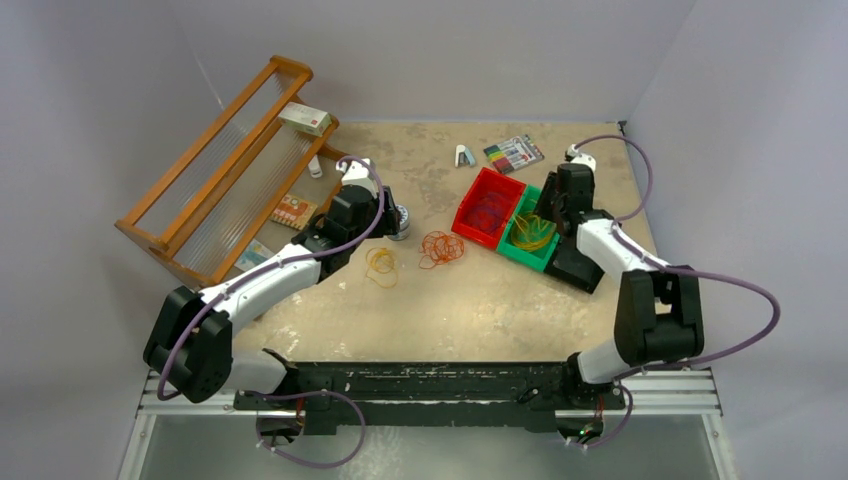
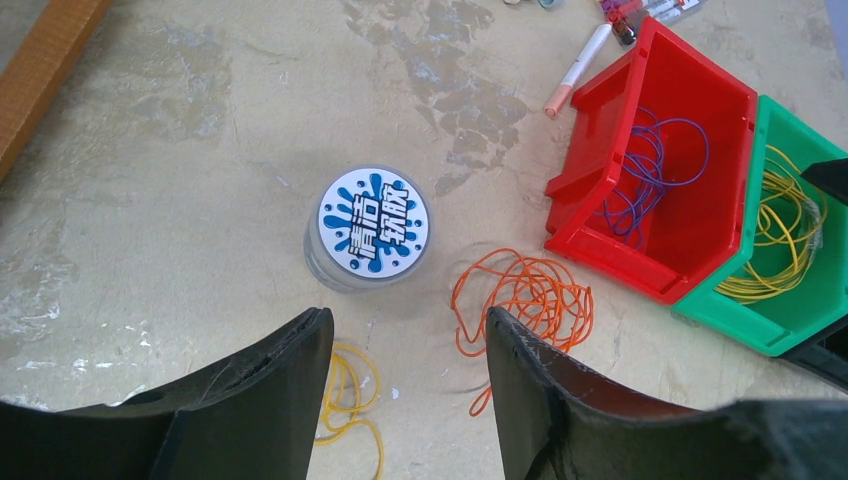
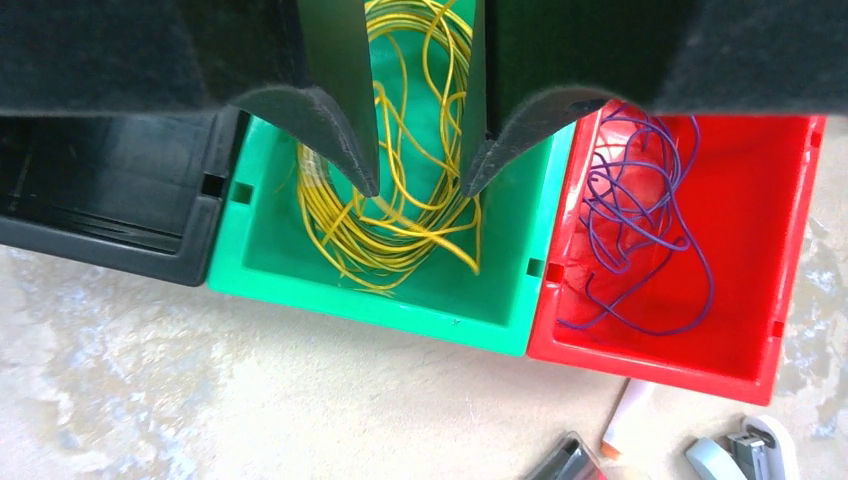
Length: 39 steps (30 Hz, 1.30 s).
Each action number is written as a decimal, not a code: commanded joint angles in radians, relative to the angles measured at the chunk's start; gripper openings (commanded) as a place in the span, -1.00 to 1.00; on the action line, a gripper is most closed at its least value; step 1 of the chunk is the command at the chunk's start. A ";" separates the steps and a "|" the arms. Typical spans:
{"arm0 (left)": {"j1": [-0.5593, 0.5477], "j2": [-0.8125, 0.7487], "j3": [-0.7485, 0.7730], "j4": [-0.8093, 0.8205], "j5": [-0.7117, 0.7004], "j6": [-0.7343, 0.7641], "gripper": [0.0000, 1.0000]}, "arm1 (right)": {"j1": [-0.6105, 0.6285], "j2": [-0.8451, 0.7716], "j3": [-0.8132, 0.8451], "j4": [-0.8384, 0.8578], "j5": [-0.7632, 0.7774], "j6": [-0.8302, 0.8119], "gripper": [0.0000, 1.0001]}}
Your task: Untangle the cables
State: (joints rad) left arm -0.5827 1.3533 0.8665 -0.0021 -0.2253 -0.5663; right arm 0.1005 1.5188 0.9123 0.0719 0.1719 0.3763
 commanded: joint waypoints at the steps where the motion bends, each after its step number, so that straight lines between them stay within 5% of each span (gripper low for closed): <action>1: 0.006 -0.031 -0.004 0.031 -0.016 -0.020 0.14 | -0.001 -0.087 0.033 -0.030 0.055 -0.012 -0.18; 5: 0.006 -0.029 -0.006 0.031 -0.013 -0.019 0.14 | -0.001 -0.134 0.038 -0.045 0.065 -0.024 0.10; 11: 0.006 -0.025 -0.004 0.033 -0.010 -0.021 0.14 | -0.001 -0.171 0.044 -0.016 -0.087 -0.128 0.13; 24: 0.006 -0.001 0.004 0.049 0.009 -0.029 0.14 | 0.021 -0.066 0.160 -0.297 -0.391 -0.278 0.13; 32: 0.006 0.001 0.006 0.046 0.012 -0.030 0.14 | 0.025 -0.021 0.154 -0.282 -0.396 -0.282 0.04; 39: 0.006 0.001 0.008 0.047 0.010 -0.032 0.14 | 0.025 0.003 0.157 -0.285 -0.320 -0.263 -0.39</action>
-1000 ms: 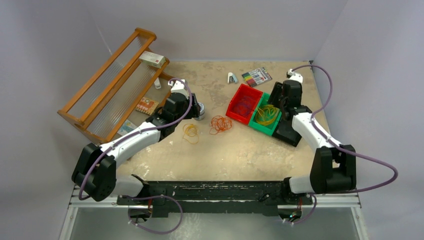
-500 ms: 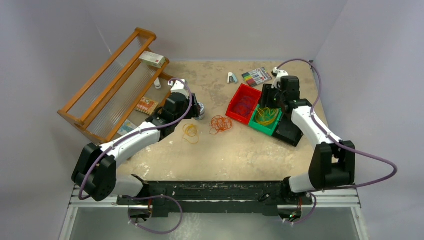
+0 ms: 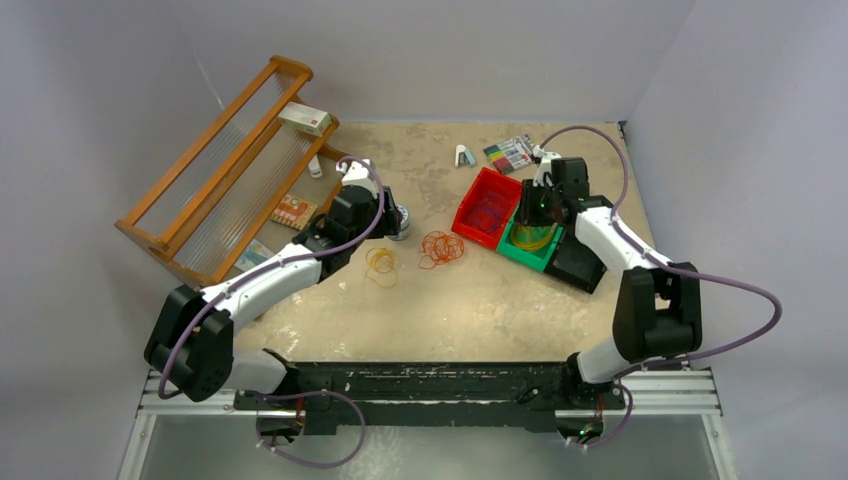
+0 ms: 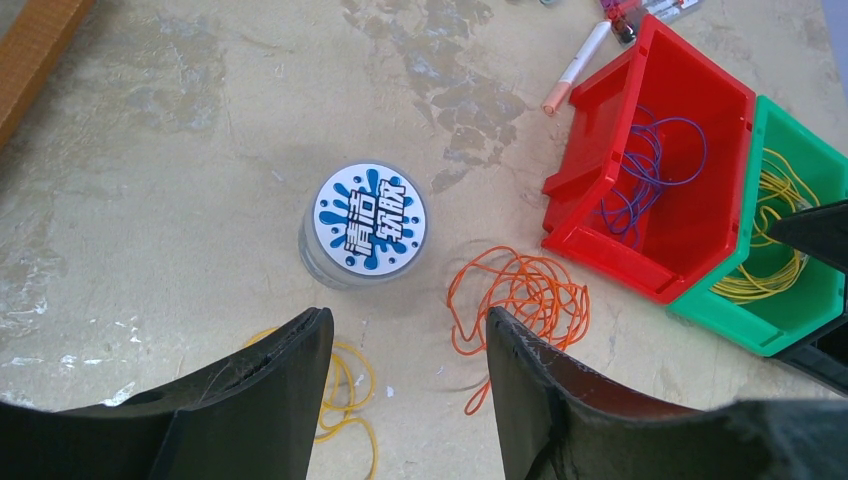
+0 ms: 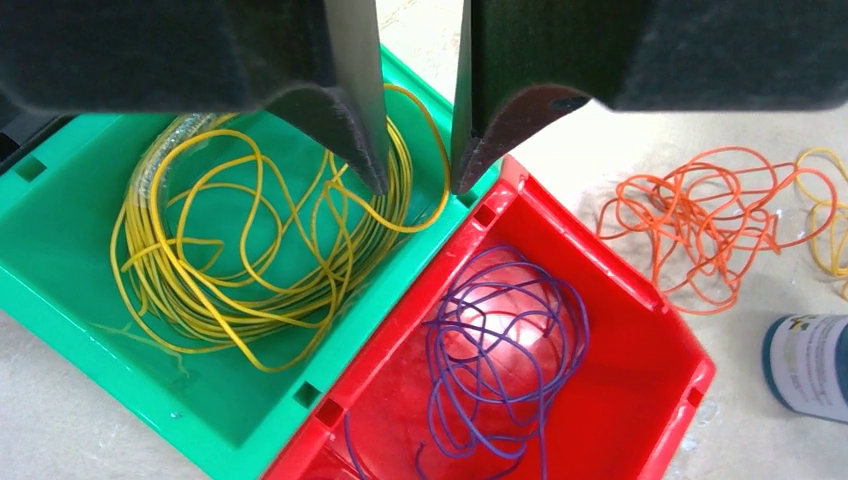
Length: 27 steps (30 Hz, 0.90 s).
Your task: Untangle the cables
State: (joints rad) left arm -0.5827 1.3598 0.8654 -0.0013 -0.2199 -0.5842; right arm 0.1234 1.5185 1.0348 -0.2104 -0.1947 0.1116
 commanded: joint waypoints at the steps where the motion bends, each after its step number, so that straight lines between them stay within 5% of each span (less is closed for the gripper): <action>1: 0.006 -0.004 0.010 0.046 0.005 -0.013 0.14 | 0.002 0.004 0.034 -0.006 0.061 0.004 -0.44; 15: 0.006 -0.003 0.010 0.041 0.006 -0.012 0.14 | 0.002 0.074 -0.001 0.037 0.165 0.050 -0.95; 27: 0.006 -0.007 0.003 0.038 -0.006 -0.009 0.14 | 0.002 0.160 -0.015 0.109 0.240 0.080 -1.00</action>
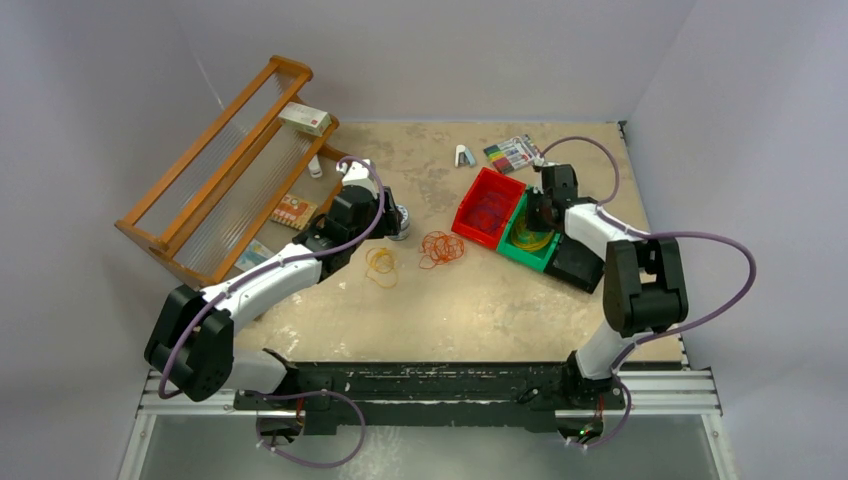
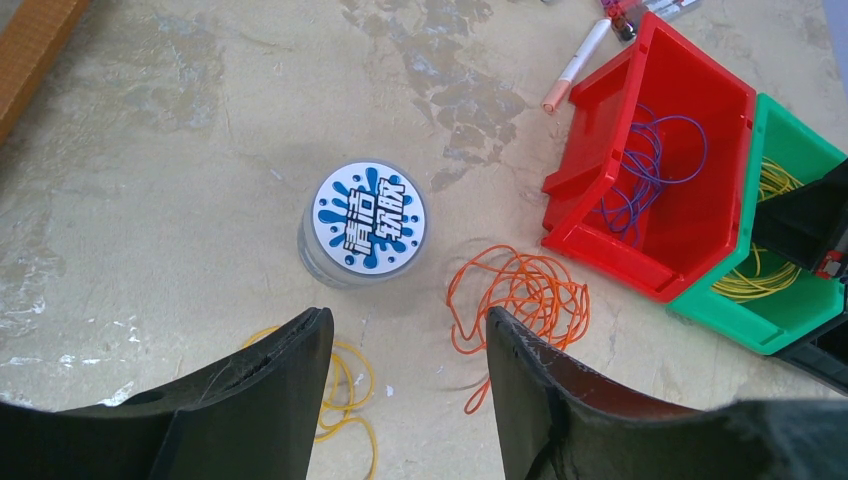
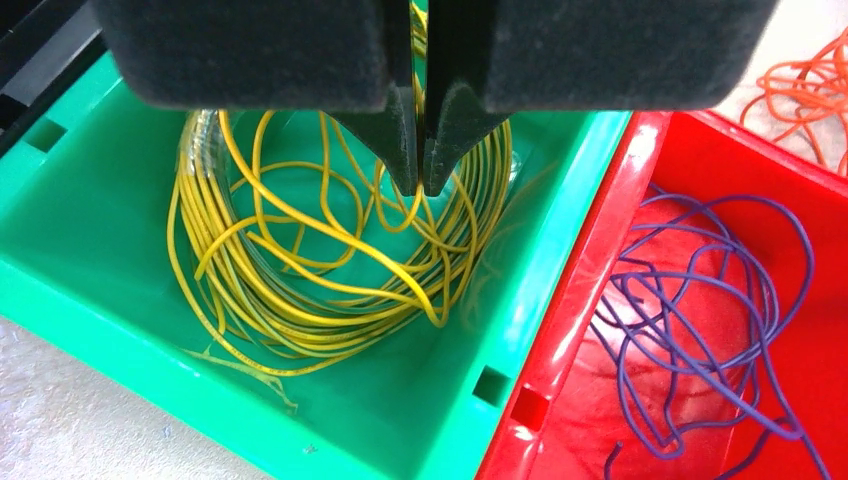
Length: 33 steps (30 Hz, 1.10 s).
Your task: Untangle the cables
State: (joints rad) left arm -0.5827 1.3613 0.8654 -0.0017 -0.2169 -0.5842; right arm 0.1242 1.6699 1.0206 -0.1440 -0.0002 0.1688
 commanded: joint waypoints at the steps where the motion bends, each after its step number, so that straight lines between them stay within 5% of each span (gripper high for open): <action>1: 0.006 -0.008 0.004 0.038 -0.010 -0.009 0.14 | 0.002 0.008 0.002 0.045 0.046 0.026 -1.00; 4: 0.006 -0.009 0.006 0.036 -0.013 -0.008 0.14 | 0.002 -0.032 0.000 0.069 0.045 0.031 -0.99; 10: 0.006 -0.014 0.004 0.028 -0.030 -0.007 0.16 | 0.002 -0.151 0.014 0.049 -0.007 0.031 -0.42; 16: 0.006 -0.011 0.002 0.031 -0.036 -0.013 0.21 | 0.002 -0.254 0.025 0.043 0.019 0.039 -0.15; 24: 0.006 -0.012 0.002 0.021 -0.035 -0.010 0.22 | 0.002 -0.302 0.027 0.067 0.043 0.022 -0.09; 33: 0.006 0.001 -0.025 0.013 -0.026 -0.018 0.23 | 0.003 -0.303 0.045 0.050 -0.156 -0.057 -0.11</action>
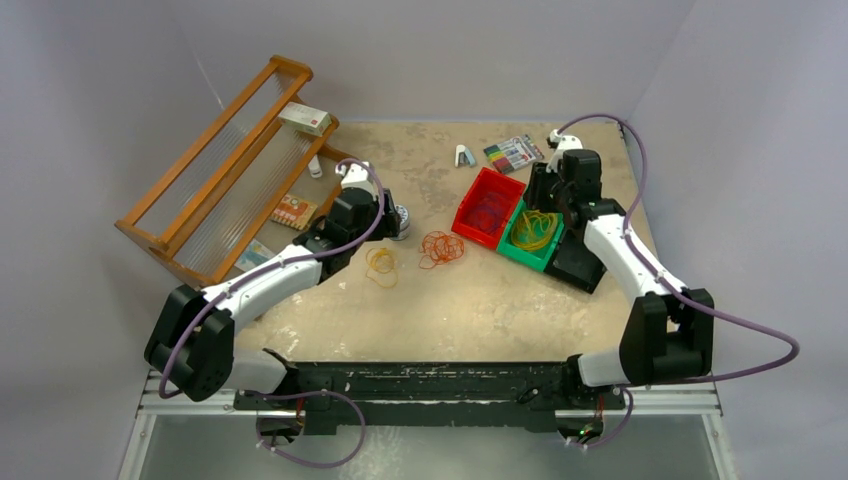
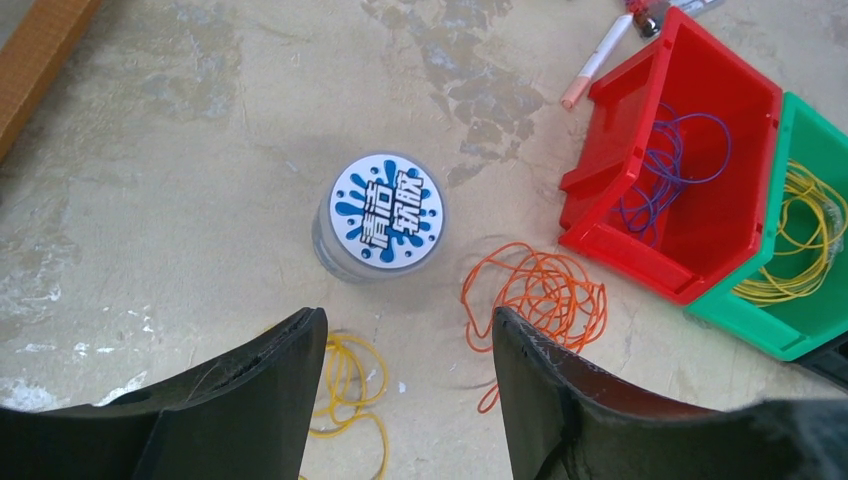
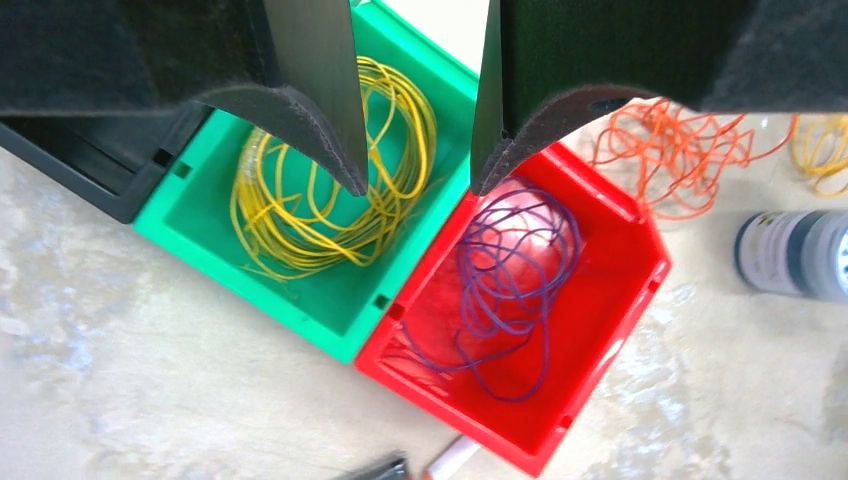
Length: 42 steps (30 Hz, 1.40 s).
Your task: Untangle the cables
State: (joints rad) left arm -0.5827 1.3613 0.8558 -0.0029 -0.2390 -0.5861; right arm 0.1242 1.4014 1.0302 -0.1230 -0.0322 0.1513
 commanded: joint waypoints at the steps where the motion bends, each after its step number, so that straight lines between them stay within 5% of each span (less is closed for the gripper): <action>1: 0.006 0.005 -0.019 0.006 -0.007 -0.017 0.22 | 0.003 -0.040 0.031 0.043 -0.154 -0.036 -0.10; 12: 0.006 -0.009 -0.108 -0.155 -0.175 -0.078 0.18 | 0.121 -0.004 0.042 0.094 -0.204 -0.013 -0.11; 27: 0.006 -0.103 -0.264 -0.127 -0.074 -0.112 0.11 | 0.164 0.045 0.058 0.102 -0.180 -0.015 -0.10; 42: 0.006 0.032 -0.212 0.018 -0.074 -0.034 -0.45 | 0.173 0.041 0.037 0.121 -0.182 -0.014 -0.11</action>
State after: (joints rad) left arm -0.5827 1.3735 0.5964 -0.0685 -0.3176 -0.6617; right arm 0.2897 1.4551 1.0451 -0.0463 -0.2089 0.1406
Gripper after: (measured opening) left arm 0.290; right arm 0.448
